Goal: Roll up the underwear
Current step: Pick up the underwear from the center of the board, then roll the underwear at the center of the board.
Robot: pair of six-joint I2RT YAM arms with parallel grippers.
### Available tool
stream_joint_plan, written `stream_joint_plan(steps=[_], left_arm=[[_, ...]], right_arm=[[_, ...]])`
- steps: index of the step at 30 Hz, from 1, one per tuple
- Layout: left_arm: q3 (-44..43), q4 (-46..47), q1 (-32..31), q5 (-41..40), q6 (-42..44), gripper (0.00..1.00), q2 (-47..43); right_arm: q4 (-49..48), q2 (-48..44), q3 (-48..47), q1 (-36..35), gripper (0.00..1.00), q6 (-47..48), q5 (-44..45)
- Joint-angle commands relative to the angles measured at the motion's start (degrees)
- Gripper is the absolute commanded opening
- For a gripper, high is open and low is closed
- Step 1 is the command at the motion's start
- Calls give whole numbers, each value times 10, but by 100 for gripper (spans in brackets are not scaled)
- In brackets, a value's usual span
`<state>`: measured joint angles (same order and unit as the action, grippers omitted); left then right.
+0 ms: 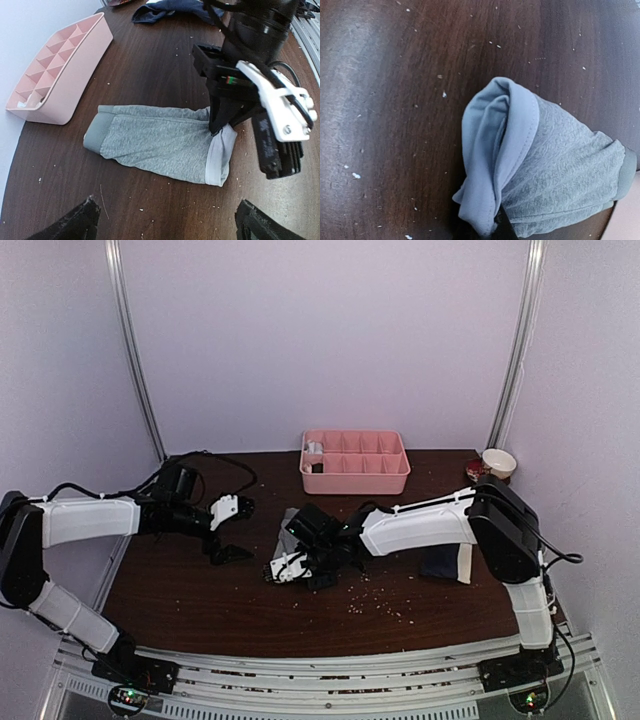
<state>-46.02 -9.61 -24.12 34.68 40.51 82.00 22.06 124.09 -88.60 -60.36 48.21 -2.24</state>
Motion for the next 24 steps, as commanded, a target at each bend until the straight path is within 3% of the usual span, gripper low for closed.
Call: stream_joint_plan(steps=[1,9,14,18,24], left_arm=[[36,37,6,35,53,98,-51],[143,73,4,87,185,98,-176],[216,63,-15,131,330,92,-241],[259,130,-97,39,325,85,-252],[254,208,-142,-28,293,78,-176]], right_arm=[[44,-11,16,4,0,-82,-94],[37,-10,43,17,0,-252,-269],[0,-2,64,41,0,-379,-366],[-42,-3,91,53,0,-428,-416],[-112,10,117,89,0,-514,-470]])
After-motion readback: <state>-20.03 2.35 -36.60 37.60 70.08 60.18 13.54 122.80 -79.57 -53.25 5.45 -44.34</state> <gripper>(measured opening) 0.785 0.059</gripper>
